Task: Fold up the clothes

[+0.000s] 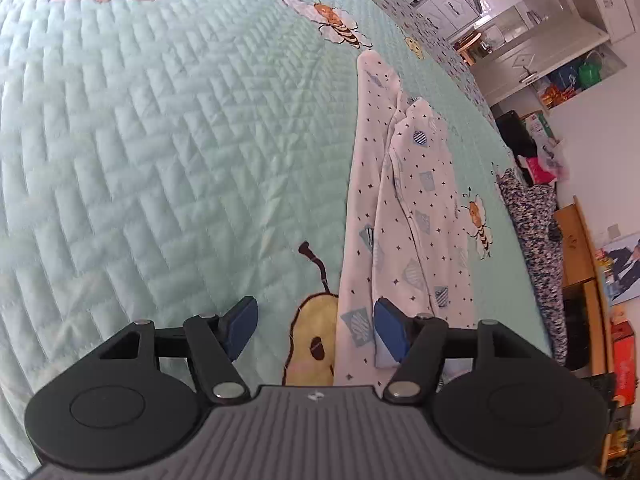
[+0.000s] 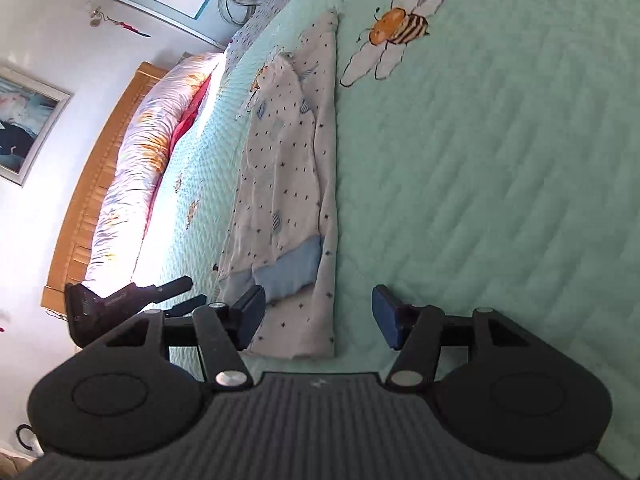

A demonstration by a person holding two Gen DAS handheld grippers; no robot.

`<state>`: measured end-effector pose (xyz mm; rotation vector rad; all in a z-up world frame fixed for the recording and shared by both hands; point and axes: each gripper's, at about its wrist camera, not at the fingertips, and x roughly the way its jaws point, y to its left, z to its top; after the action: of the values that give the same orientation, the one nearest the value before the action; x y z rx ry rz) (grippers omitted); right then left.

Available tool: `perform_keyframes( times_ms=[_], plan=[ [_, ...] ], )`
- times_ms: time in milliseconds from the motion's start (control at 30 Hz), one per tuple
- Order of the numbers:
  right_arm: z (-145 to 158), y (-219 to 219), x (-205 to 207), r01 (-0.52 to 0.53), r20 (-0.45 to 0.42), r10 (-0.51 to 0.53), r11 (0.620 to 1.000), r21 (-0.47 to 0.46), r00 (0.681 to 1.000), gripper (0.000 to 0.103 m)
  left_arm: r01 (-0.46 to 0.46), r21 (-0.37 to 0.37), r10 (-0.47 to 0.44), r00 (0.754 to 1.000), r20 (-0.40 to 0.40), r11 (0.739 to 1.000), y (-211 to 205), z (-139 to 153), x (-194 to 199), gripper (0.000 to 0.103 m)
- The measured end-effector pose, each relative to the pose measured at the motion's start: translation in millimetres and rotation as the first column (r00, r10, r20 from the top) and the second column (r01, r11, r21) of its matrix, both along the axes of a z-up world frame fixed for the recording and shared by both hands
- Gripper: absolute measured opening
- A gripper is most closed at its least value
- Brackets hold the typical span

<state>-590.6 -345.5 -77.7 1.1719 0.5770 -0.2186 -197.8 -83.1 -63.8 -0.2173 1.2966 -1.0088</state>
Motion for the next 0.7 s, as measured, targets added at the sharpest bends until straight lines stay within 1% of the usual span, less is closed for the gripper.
perform_keyframes(
  times_ms=[67,100,167,233,300,400,500,567,633,667,700],
  plan=[
    [-9.1,1.9,7.3,0.000,0.018,-0.001,0.998,0.068,1.000,0.061,0.011,-0.045,-0.015,0.997,-0.082,0.999,-1.1,-6.5,3.4,0.072],
    [-13.9,1.4,12.5,-0.007,0.033,0.004,0.995,0.099,0.999,0.061,0.030,-0.063,-0.037,0.993,-0.116,0.998,-4.3,-9.1,5.0,0.072],
    [-22.1,-1.2,21.4,-0.020,0.056,0.011,0.988,0.151,0.998,0.061,0.064,-0.081,-0.076,0.984,-0.158,0.995,-12.6,-14.4,5.4,0.072],
    [-26.1,-4.0,28.5,-0.029,0.073,0.015,0.983,0.184,0.997,0.060,0.094,-0.098,-0.112,0.974,-0.197,0.991,-21.0,-19.9,5.3,0.072],
    [-28.4,-5.5,34.8,-0.049,0.092,0.030,0.976,0.213,0.995,0.060,0.103,-0.131,-0.134,0.957,-0.257,0.986,-26.4,-27.1,7.3,0.072],
    [-29.9,-8.1,47.1,-0.074,0.113,0.048,0.968,0.239,0.992,0.060,0.122,-0.168,-0.169,0.936,-0.307,0.978,-36.7,-35.1,8.2,0.072],
    [-32.6,-10.6,55.2,-0.086,0.132,0.052,0.959,0.269,0.990,0.059,0.150,-0.187,-0.205,0.924,-0.322,0.971,-47.4,-36.7,6.0,0.072],
    [-34.3,-10.7,59.8,-0.102,0.131,0.069,0.958,0.267,0.989,0.046,0.182,-0.188,-0.234,0.923,-0.307,0.965,-52.8,-34.1,2.2,0.071],
    [-40.0,-10.2,61.8,-0.105,0.113,0.077,0.959,0.264,0.991,0.015,0.206,-0.184,-0.254,0.923,-0.290,0.961,-54.5,-32.1,-0.6,0.070],
    [-42.1,-10.0,60.0,-0.102,0.120,0.072,0.958,0.267,0.990,0.012,0.210,-0.181,-0.256,0.924,-0.286,0.961,-53.9,-31.8,-1.7,0.066],
    [-43.6,-9.8,57.8,-0.100,0.130,0.066,0.958,0.270,0.989,0.011,0.210,-0.170,-0.252,0.926,-0.283,0.963,-54.4,-32.6,-2.0,0.056]
  ],
)
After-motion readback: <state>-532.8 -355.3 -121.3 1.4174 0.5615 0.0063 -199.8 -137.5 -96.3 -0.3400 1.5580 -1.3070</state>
